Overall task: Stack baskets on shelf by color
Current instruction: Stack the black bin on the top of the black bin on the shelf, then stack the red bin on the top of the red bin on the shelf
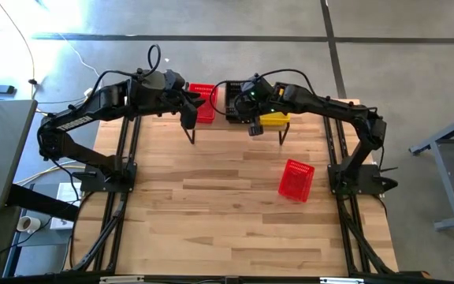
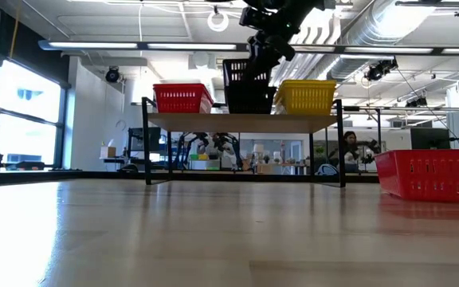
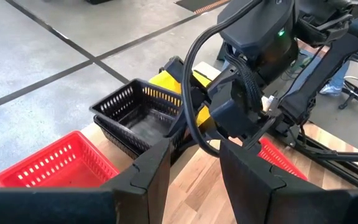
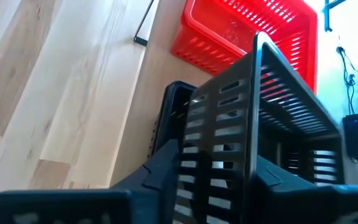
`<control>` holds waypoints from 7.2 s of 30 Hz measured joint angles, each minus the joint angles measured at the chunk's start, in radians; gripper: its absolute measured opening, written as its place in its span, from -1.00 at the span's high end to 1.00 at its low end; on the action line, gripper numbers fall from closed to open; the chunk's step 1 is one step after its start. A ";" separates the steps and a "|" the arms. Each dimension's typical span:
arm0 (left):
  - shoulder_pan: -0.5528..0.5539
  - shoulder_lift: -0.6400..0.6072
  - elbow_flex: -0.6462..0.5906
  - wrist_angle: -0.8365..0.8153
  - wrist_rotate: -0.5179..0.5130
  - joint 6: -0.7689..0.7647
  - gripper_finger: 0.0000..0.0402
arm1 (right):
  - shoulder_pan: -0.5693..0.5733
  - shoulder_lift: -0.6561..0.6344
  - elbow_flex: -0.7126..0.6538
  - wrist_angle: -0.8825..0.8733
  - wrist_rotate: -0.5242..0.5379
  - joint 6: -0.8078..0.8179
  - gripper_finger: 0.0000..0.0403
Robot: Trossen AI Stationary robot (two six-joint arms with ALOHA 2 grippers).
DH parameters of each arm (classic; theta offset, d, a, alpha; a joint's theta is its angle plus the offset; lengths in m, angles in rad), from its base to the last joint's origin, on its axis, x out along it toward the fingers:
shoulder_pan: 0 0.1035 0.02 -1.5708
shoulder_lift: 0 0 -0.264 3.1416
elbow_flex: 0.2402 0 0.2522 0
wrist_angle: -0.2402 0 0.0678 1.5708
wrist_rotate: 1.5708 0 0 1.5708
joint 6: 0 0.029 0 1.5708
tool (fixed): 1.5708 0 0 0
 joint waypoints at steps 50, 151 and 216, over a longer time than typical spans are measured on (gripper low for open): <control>0.000 0.000 0.000 -0.032 -0.004 0.017 0.36 | 0.069 -0.011 0.201 -0.294 0.037 0.467 0.36; -0.283 0.051 0.000 -0.178 0.092 0.303 0.36 | 0.607 -0.413 -0.687 -0.263 0.399 2.640 1.00; -0.567 0.426 0.000 -0.274 -0.364 0.339 0.36 | 0.508 0.009 0.045 -0.085 0.595 1.852 1.00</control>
